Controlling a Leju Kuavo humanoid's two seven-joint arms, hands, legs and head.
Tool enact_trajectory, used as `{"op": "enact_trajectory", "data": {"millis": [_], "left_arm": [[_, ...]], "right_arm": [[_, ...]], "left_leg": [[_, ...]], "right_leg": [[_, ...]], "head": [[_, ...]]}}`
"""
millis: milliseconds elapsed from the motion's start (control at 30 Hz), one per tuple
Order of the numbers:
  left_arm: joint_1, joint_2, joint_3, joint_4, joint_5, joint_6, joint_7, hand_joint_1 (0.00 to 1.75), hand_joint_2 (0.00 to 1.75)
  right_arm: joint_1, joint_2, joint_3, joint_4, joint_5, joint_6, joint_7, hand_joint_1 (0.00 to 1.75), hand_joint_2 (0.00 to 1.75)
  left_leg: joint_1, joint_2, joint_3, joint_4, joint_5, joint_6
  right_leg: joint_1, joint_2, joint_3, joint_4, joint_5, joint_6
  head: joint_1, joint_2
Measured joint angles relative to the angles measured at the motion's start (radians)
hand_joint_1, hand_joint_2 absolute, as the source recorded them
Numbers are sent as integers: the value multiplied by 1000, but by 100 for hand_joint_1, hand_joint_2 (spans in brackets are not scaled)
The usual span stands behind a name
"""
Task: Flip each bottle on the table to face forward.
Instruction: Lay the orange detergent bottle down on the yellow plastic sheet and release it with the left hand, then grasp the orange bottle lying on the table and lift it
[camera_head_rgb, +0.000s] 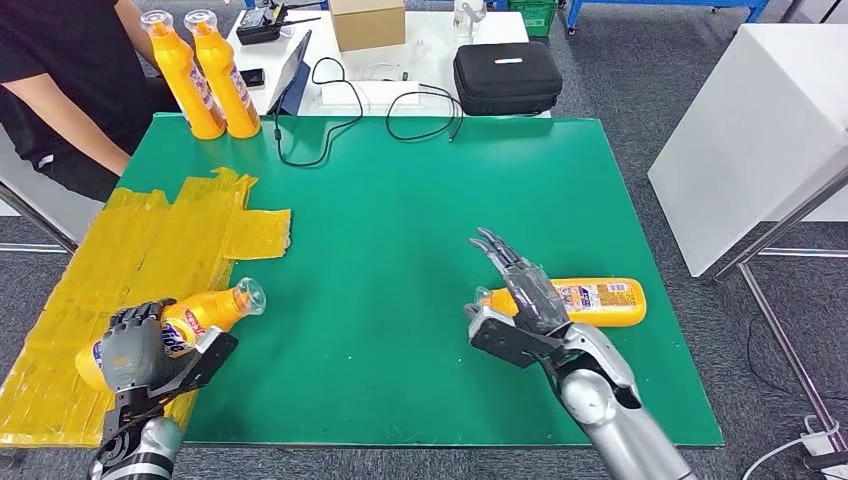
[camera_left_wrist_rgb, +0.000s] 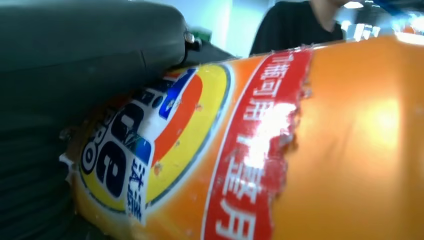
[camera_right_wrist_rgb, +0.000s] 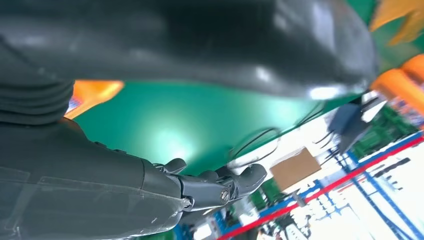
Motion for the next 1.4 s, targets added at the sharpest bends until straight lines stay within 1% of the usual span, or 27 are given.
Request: {"op": "enact_trajectory", "data": {"millis": [100,167,300,367,500,700,833,967,1133,1200,1400], "left_arm": [[-33,44,-4,96,-82,8,64,175,175],[-53,62,-7,144,-108,9,84,175,175],[-83,83,-14,208,-135,9,108,3,175],[-91,87,-19,224,-154,9,133,3,175],[-95,91,-27,234,-178,9,167,0,0],[-95,94,-27,240,-149,9,125,0,0],[-91,96,-25,235,-131,9,91,0,0],[-82,96,-21,228,-93,9,41,0,0],[-66,94,-17,213,30,9,-82,0,0],[-55,91,-17,198,65,9,-116,0,0],[-39,77,-29,159,108,7,-136,0,0]], "right_arm": [[32,-67,-32,-46,0,1,0,0,0],[48,-103,-51,-70,-1,3,0,0,0],[66,-147,-73,-100,1,12,2,0,0],[73,-159,-81,-105,4,16,6,0,0],[84,-174,-93,-110,8,17,9,0,0],[112,-192,-109,-114,24,16,12,0,0],[142,-227,-133,-120,38,18,12,0,175],[163,-271,-169,-121,47,37,22,0,175],[193,-305,-209,-121,71,56,32,0,175],[207,-313,-222,-121,79,60,34,0,175],[218,-319,-242,-117,105,70,38,0,175]], "left_leg": [[0,0,1,0,-1,0],[0,0,3,-1,-2,-1],[0,0,6,-2,-3,-1],[1,0,7,-2,-2,-1],[1,0,8,-2,2,-5],[1,-1,8,-2,5,-4],[1,-3,7,-1,5,-4],[-1,-5,6,-1,5,-3],[-2,-5,5,-1,4,-2],[-2,-5,5,-1,4,-2],[-2,-5,4,-1,4,-2]], "right_leg": [[0,0,2,0,0,0],[0,0,5,0,-1,0],[0,0,7,0,-1,-1],[0,0,8,0,0,-2],[1,0,9,1,3,-5],[2,-1,9,1,4,-6],[1,-3,9,1,4,-6],[-1,-5,9,1,4,-6],[-2,-5,8,0,2,-3],[-2,-5,8,0,2,-3],[-2,-4,6,0,2,-3]], "head": [[0,0],[0,0],[-1,0],[0,0],[-1,0],[-1,0],[0,0],[0,0],[-1,0],[-1,0],[-1,0]]}}
